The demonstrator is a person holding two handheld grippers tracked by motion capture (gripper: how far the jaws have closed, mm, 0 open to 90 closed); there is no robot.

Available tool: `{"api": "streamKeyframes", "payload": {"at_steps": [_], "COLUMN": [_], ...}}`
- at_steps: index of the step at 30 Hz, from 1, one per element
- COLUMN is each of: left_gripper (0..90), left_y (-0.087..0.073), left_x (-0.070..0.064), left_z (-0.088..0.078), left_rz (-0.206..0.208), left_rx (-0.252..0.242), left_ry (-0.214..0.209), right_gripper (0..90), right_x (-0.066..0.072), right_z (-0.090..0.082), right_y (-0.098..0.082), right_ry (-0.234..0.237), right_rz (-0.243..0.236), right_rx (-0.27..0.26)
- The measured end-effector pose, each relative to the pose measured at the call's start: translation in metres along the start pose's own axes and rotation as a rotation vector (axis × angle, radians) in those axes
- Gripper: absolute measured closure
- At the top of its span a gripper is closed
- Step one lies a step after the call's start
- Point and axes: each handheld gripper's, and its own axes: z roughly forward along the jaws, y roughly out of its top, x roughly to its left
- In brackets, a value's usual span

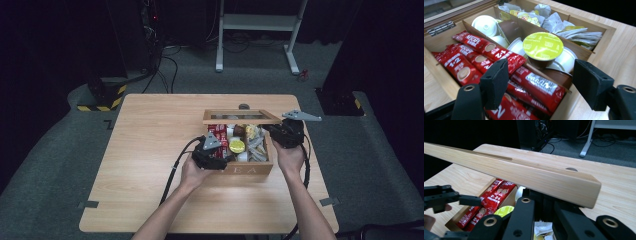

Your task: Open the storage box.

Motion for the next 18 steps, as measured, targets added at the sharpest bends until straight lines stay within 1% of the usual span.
{"api": "streamKeyframes", "payload": {"at_steps": [1, 3, 4, 6, 7, 9, 11, 12, 13, 14, 15, 16, 17, 18], "left_gripper": [29.7, 29.7, 29.6, 29.6, 29.6, 29.5, 29.4, 29.9, 29.9, 32.2, 32.2, 32.7, 32.9, 32.9], "left_y": [0.006, 0.011, 0.011, 0.017, 0.019, 0.023, 0.026, 0.026, 0.027, 0.028, 0.031, 0.032, 0.033, 0.033], "left_x": [-0.001, -0.002, -0.002, -0.004, -0.005, -0.005, -0.006, -0.006, -0.006, -0.005, -0.005, -0.005, -0.005, -0.005], "left_z": [0.005, 0.009, 0.009, 0.015, 0.017, 0.022, 0.027, 0.027, 0.03, 0.032, 0.037, 0.038, 0.04, 0.04], "left_rz": [0.006, -0.006, -0.006, 0.013, 0.018, 0.021, 0.031, 0.031, 0.034, 0.044, 0.05, 0.054, 0.05, 0.05], "left_rx": [0.009, 0.014, 0.014, 0.032, 0.038, 0.055, 0.081, 0.081, 0.094, 0.105, 0.137, 0.148, 0.155, 0.155], "left_ry": [0.003, -0.007, -0.007, 0.0, 0.003, -0.002, 0.01, 0.01, 0.015, 0.017, 0.022, 0.023, 0.022, 0.022], "right_gripper": [89.2, 89.3, 89.2, 89.2, 89.2, 89.2, 89.0, 89.0, 88.9, 88.7, 88.6, 88.3, 88.1, 88.1], "right_x": [0.0, -0.001, -0.001, -0.001, -0.002, -0.002, -0.003, -0.003, -0.003, -0.003, -0.004, -0.004, -0.004, -0.004], "right_z": [0.0, 0.0, 0.0, 0.0, 0.0, 0.001, 0.001, 0.001, 0.001, 0.0, 0.0, 0.0, 0.0, 0.0], "right_y": [0.002, 0.003, 0.003, 0.004, 0.004, 0.006, 0.008, 0.008, 0.009, 0.011, 0.012, 0.013, 0.013, 0.013], "right_ry": [0.001, 0.006, 0.007, 0.007, 0.008, 0.008, 0.011, 0.011, 0.011, 0.008, 0.007, 0.008, 0.006, 0.006], "right_rz": [0.005, 0.007, 0.007, 0.011, 0.004, 0.009, 0.007, 0.007, 0.008, -0.003, -0.01, -0.008, -0.007, -0.007], "right_rx": [-0.003, -0.008, -0.009, -0.003, -0.006, -0.008, -0.013, -0.013, -0.017, -0.018, -0.02, -0.021, -0.023, -0.023]}}
